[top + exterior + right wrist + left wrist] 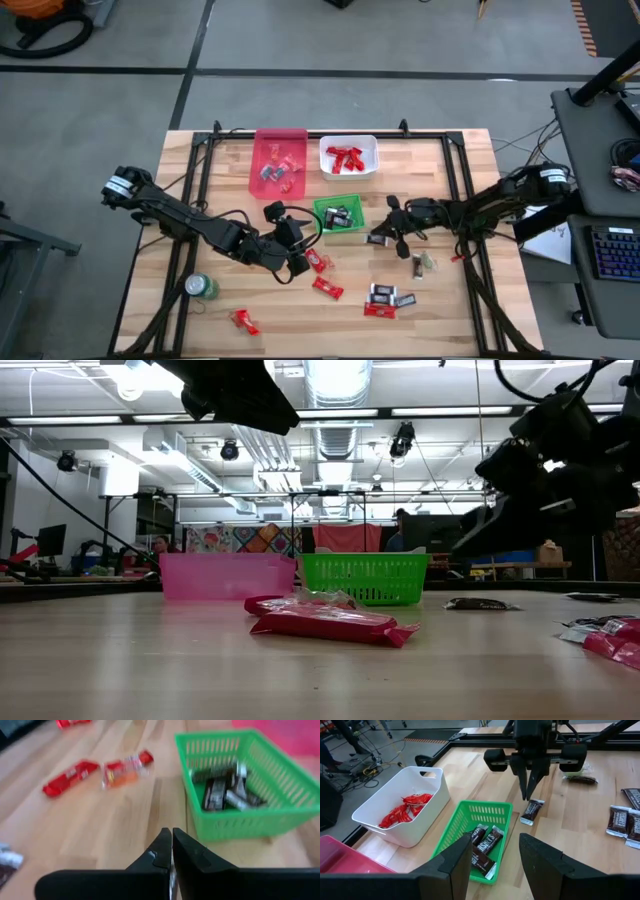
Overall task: Sort candy
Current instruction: Put the brown chocolate bar into the green bin
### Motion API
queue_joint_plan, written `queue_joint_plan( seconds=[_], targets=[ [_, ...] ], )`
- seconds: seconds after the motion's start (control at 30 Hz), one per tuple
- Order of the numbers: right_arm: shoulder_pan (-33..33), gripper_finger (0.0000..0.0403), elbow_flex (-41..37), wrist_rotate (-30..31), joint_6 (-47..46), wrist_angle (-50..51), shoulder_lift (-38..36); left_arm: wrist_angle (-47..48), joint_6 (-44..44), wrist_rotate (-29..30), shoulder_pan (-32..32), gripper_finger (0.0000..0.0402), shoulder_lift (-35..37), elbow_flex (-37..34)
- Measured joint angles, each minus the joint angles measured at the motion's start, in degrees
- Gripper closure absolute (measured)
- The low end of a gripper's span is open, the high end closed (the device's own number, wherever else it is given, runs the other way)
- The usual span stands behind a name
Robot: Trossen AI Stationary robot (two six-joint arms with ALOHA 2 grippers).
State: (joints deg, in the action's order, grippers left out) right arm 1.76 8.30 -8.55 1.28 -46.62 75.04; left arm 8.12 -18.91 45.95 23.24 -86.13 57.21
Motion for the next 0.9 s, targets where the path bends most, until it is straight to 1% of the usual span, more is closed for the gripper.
queue_joint_plan(
  seconds=[0.1, 0.17, 0.27, 0.33, 0.43, 0.53, 0.63, 0.73, 0.9],
  targets=[
    [-0.02, 0.0394, 1.75, 2.95, -0.99, 10.84, -1.70, 0.00, 0.20, 0.00, 0.00, 0.0254, 0.00, 0.01],
    [-0.18, 0.0394, 3.45, 3.22, -1.83, 19.23, -3.11, 0.00, 0.20, 0.00, 0.00, 0.0254, 0.00, 0.00],
    [-0.72, 0.0394, 7.78, 3.16, -2.85, 32.73, -5.43, 0.00, 0.21, -0.02, 0.00, 0.0254, 0.00, 0.00],
    [-1.24, 0.0394, 10.86, 4.19, -3.42, 41.84, -6.23, -0.03, 0.22, -0.01, 0.00, 0.0254, 0.00, 0.00],
    [-1.81, 0.0394, 14.86, 6.05, -3.99, 51.28, -6.37, -0.05, 0.44, -0.02, 0.00, 0.0254, 0.00, 0.00],
    [-2.43, 0.0385, 17.26, 6.85, -5.12, 56.66, -5.70, -0.03, 0.71, -0.02, 0.00, 0.0254, 0.00, 0.00],
    [-3.12, 0.0360, 18.73, 6.90, -6.87, 58.96, -5.40, -0.04, 0.87, -0.02, 0.00, 0.0254, 0.00, 0.00],
    [-3.69, 0.0321, 19.65, 6.96, -9.21, 58.76, -5.42, -0.02, 1.07, -0.04, 0.00, 0.0254, 0.00, 0.00],
    [-5.49, 0.0252, 19.68, 7.24, -8.79, 56.31, -5.42, -0.03, 1.92, -0.04, 0.00, 0.0254, 0.00, 0.00]
  ],
)
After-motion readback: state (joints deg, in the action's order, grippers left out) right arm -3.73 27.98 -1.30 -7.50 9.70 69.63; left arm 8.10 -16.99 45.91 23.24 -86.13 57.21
